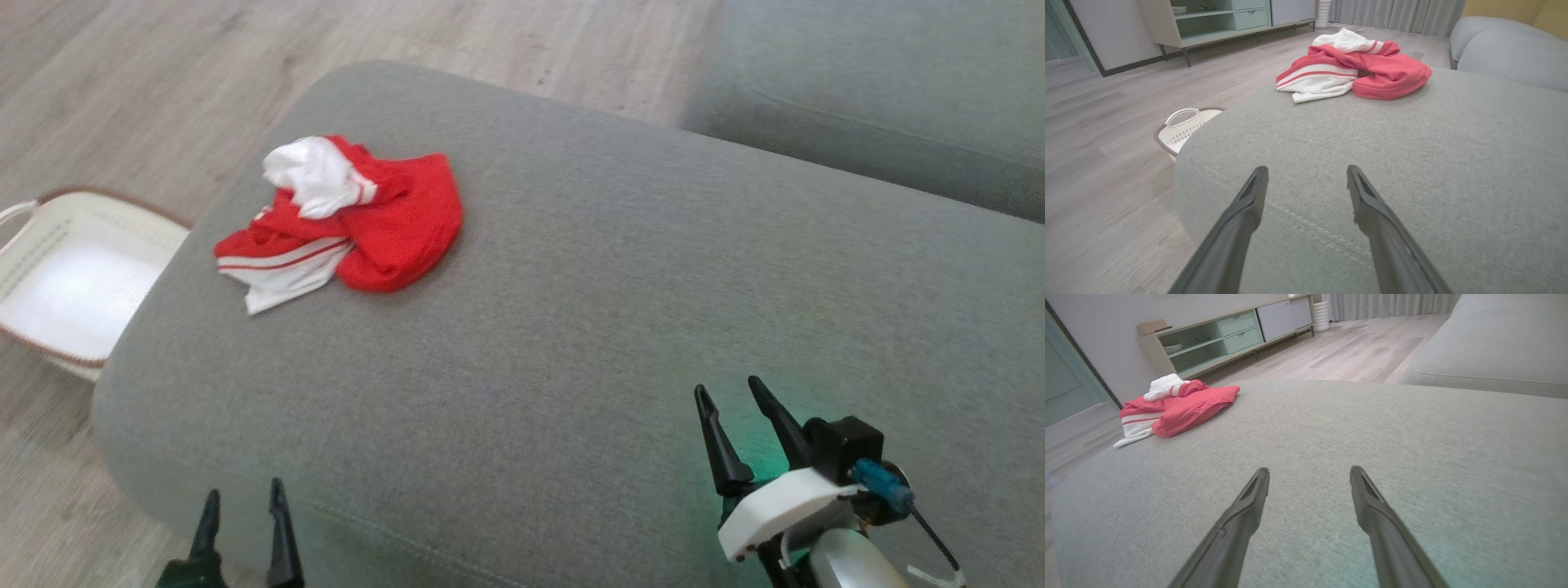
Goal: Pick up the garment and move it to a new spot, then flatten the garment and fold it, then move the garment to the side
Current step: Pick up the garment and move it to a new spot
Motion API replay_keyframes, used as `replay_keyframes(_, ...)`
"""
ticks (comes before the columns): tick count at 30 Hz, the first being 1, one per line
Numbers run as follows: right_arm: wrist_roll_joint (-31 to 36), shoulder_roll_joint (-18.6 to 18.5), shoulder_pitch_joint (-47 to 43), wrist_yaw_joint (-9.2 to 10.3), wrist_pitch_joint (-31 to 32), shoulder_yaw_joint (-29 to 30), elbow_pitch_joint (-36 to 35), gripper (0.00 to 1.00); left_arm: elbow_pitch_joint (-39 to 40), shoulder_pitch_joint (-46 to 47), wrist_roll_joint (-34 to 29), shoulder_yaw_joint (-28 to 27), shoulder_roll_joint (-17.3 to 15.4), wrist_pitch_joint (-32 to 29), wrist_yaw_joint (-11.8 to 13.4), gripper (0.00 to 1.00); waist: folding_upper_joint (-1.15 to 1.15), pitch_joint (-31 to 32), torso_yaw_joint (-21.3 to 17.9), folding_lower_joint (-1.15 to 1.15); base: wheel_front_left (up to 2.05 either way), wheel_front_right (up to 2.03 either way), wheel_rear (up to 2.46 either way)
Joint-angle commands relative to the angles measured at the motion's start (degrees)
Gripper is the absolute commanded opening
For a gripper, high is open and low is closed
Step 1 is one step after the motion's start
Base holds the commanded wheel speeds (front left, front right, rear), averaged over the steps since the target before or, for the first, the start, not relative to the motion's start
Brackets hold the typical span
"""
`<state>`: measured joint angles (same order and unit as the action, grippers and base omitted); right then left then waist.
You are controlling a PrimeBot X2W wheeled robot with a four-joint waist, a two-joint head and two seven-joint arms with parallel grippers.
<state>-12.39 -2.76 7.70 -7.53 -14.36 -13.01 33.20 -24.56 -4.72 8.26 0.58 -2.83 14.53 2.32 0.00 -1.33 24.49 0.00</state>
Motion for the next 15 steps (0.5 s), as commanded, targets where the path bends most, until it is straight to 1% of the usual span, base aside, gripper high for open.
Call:
replay_keyframes(1,-0.3,-0.1,2.4,0.04,-0.6,-1.5,-1.3,1.00,1.2,1.7,0.1,-2.5,-0.1,0.5,-0.3,1.00,0.00,-0.6,1.3,0.00,0.00,0.00,0.00)
replay_keyframes(7,0.5,-0.1,3.5,0.04,-0.6,-1.8,-1.6,1.00,1.7,5.1,1.0,-5.9,-0.4,0.5,-2.9,1.00,0.00,-2.9,0.1,0.00,0.00,0.00,0.00)
replay_keyframes(12,2.0,-0.1,4.9,0.04,-0.6,-0.6,-2.8,1.00,5.3,9.3,1.4,-8.9,-2.4,0.5,-5.8,1.00,0.00,-6.4,-2.0,0.00,0.00,0.00,0.00)
replay_keyframes(15,2.8,-0.1,5.7,0.04,-0.6,-0.2,-3.5,1.00,6.7,11.7,1.7,-10.0,-3.8,0.5,-6.6,1.00,0.00,-8.3,-2.9,0.00,0.00,0.00,0.00)
